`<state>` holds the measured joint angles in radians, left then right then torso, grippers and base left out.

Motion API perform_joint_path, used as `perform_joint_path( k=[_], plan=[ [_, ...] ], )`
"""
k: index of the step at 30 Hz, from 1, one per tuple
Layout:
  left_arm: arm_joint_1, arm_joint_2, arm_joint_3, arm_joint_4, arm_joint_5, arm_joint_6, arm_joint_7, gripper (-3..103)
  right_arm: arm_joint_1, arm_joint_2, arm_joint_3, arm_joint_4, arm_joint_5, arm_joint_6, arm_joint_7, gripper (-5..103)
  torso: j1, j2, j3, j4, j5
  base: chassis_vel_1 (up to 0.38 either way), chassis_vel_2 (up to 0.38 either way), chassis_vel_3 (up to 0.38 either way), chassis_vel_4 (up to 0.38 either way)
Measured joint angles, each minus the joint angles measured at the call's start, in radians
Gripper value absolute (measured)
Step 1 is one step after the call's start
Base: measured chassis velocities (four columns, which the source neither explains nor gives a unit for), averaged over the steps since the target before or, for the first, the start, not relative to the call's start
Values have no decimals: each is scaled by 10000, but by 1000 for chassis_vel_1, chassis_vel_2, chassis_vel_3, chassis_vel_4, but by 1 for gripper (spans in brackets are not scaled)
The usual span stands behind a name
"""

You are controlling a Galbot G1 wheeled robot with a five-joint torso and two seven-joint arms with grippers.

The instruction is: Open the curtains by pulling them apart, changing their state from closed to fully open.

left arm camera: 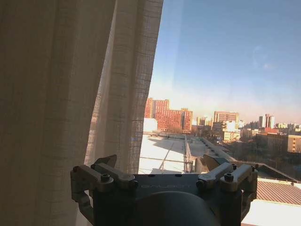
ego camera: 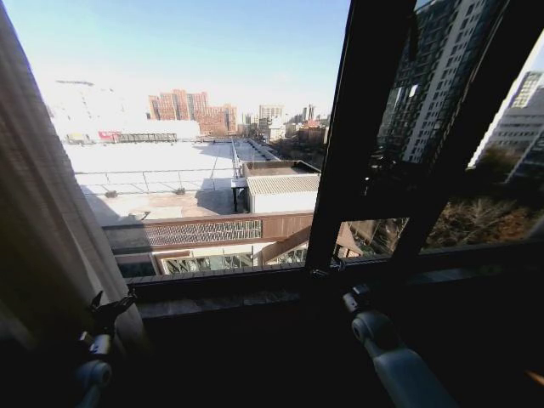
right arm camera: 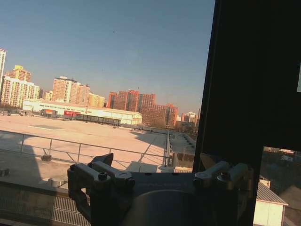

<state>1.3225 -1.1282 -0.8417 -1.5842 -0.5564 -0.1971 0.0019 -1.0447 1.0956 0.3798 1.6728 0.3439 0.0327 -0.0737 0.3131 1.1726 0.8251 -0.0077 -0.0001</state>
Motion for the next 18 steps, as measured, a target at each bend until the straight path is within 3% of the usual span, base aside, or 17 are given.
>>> perform_joint_path(
  k=[18],
  plan=[
    [-13,4,-3,24,17,-28,-1,100,0,0,0,0,0,0,0,100,2,0,0,0,0,0,0,0,0]
  ],
)
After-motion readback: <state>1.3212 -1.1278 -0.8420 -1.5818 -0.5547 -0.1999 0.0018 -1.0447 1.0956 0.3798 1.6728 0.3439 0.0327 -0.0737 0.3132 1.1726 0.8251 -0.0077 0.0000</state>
